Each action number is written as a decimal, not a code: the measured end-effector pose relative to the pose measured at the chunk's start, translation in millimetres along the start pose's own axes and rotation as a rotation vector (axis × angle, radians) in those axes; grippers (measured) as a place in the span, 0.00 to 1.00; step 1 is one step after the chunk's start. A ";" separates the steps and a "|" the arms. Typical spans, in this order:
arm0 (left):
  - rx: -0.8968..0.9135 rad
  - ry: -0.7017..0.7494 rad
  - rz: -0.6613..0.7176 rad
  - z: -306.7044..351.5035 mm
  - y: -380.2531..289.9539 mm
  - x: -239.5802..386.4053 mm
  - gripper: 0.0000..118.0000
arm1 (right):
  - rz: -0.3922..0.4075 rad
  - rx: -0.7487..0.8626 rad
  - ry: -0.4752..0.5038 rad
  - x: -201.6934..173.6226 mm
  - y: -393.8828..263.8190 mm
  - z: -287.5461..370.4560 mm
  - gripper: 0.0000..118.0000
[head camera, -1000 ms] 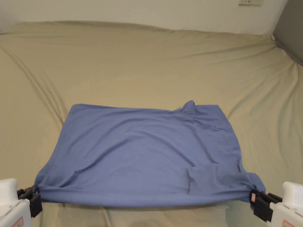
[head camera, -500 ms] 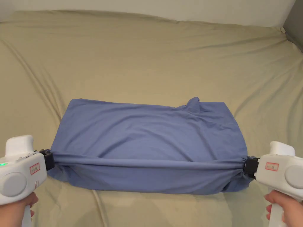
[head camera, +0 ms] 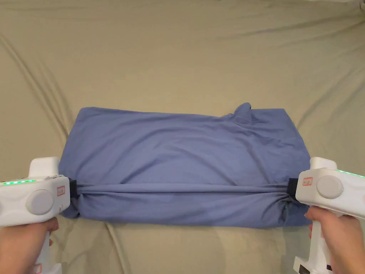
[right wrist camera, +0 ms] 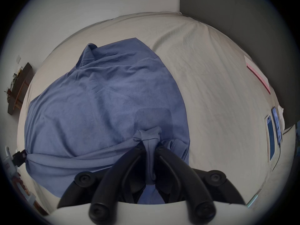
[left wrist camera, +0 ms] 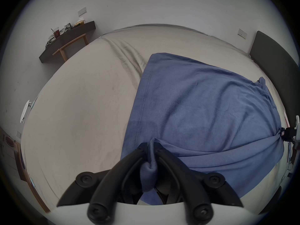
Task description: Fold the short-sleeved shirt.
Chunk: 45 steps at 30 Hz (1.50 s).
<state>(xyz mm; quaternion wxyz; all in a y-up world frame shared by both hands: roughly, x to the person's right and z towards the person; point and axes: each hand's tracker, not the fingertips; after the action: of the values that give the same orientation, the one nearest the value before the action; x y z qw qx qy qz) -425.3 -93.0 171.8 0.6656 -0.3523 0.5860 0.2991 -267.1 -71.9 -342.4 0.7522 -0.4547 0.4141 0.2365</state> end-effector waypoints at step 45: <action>0.656 -0.084 -0.191 259.1 26.9 82.4 0.00 | 0.442 0.866 0.076 -107.6 -43.4 279.7 0.00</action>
<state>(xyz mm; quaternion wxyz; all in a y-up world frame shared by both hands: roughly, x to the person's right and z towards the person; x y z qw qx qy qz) -288.6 133.6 103.8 0.7920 -0.1599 0.5874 0.0454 -179.9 155.9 -162.9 0.7886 -0.0094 0.5880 0.1797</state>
